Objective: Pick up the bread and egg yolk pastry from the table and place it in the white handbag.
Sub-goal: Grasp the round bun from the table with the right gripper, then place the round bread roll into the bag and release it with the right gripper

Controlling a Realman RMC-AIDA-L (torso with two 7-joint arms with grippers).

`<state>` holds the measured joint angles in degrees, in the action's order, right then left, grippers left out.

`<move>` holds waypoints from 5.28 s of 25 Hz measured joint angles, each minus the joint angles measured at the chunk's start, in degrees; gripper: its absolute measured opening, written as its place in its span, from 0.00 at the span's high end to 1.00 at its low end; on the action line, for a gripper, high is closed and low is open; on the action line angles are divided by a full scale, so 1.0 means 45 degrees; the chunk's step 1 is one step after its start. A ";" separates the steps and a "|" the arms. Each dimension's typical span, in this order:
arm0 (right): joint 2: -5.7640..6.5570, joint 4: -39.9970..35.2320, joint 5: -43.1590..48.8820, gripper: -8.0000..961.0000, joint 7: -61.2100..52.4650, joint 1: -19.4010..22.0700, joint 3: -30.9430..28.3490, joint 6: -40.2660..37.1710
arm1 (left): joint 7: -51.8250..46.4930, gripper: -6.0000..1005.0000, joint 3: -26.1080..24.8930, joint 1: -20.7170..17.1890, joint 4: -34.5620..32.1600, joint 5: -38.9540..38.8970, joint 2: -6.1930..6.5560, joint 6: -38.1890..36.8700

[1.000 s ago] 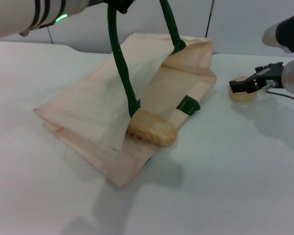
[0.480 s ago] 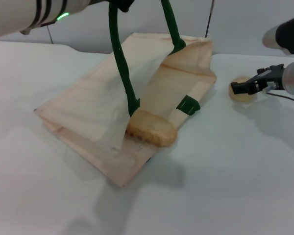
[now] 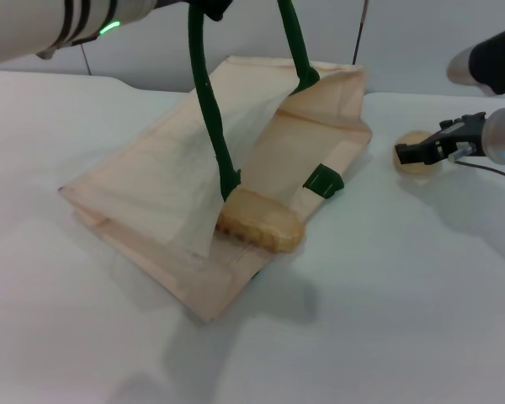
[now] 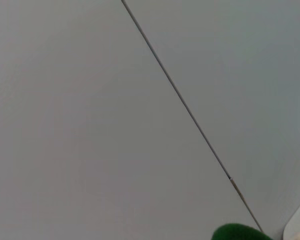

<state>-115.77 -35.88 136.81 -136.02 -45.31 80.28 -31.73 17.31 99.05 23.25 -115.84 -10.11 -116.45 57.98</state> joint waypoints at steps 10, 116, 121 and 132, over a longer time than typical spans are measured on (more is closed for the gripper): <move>-0.0029 0.1100 -0.1538 0.08 0.1387 -0.0412 0.0026 0.0327 | -0.0001 0.88 0.0000 0.0091 0.0014 0.0000 0.0000 0.0012; -0.0092 -0.3556 -0.6256 0.59 0.3216 0.0146 0.3482 -0.1650 | -0.0110 0.88 0.0184 0.0344 0.0045 0.0018 0.0000 -0.0210; -0.0080 -0.2447 -0.6642 0.58 0.3271 -0.0620 0.3478 -0.1733 | -0.0116 0.88 0.0207 0.0403 0.0038 0.0019 -0.0001 -0.0210; -0.0029 -0.1311 -0.6770 0.54 0.3184 -0.1097 0.3046 -0.1706 | -0.0117 0.88 0.0215 0.0348 0.0100 0.0127 0.0000 -0.0209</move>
<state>-115.90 -41.78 106.34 -121.70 -50.25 93.98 -39.41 16.79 100.02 24.82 -115.39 -9.53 -116.45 57.04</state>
